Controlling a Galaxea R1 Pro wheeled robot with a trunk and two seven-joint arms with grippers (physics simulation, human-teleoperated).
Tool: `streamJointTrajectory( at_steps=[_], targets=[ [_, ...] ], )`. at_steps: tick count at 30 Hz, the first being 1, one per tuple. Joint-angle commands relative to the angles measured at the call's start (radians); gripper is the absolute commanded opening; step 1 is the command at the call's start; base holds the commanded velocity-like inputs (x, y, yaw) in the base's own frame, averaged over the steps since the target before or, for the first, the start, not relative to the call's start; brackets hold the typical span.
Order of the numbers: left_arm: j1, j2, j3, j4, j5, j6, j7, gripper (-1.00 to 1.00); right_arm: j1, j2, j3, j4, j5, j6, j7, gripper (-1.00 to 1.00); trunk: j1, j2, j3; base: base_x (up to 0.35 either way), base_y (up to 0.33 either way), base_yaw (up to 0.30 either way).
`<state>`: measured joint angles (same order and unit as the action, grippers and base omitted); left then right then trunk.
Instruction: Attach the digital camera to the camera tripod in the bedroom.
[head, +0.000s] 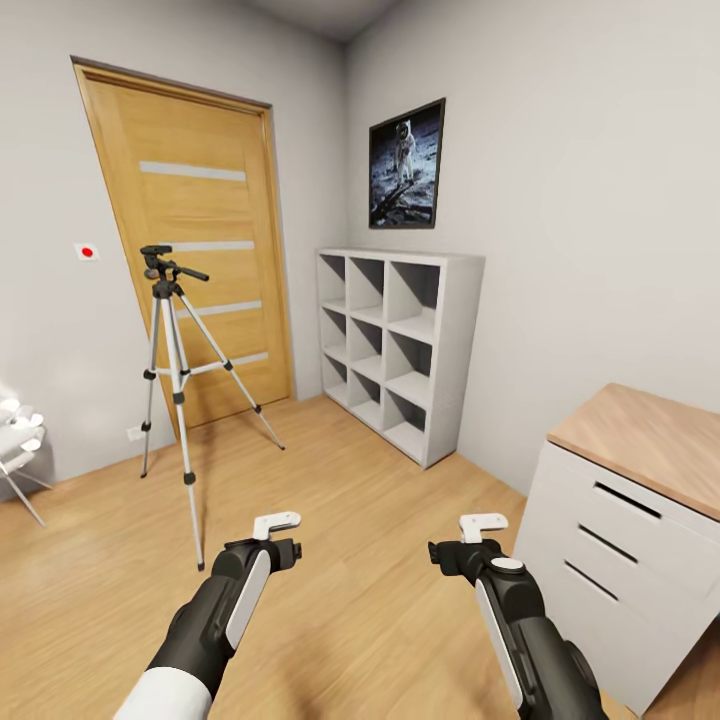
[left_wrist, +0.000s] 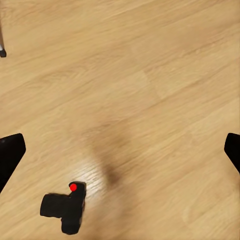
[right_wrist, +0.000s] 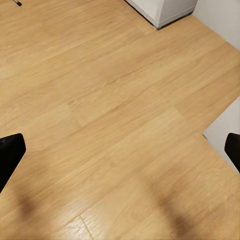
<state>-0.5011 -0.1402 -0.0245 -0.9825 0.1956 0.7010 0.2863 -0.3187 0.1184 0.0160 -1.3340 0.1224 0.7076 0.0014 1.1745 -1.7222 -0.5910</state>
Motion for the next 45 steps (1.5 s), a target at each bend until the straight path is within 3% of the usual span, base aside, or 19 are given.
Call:
streamJointTrajectory(
  at_steps=[1,45],
  targets=[
    [-0.001,0.000,-0.002,-0.001,0.010,0.003,0.009,1.00,-0.001,0.000,0.001,-0.001,0.007,0.006,0.000,1.00,0.004,-0.008,-0.004,0.000,0.000,0.000],
    [-0.001,0.004,0.001,0.008,0.010,0.003,0.010,1.00,-0.001,-0.002,-0.001,0.012,0.002,0.006,0.000,1.00,0.173,-0.316,-0.142,0.000,0.000,0.000]
  ],
)
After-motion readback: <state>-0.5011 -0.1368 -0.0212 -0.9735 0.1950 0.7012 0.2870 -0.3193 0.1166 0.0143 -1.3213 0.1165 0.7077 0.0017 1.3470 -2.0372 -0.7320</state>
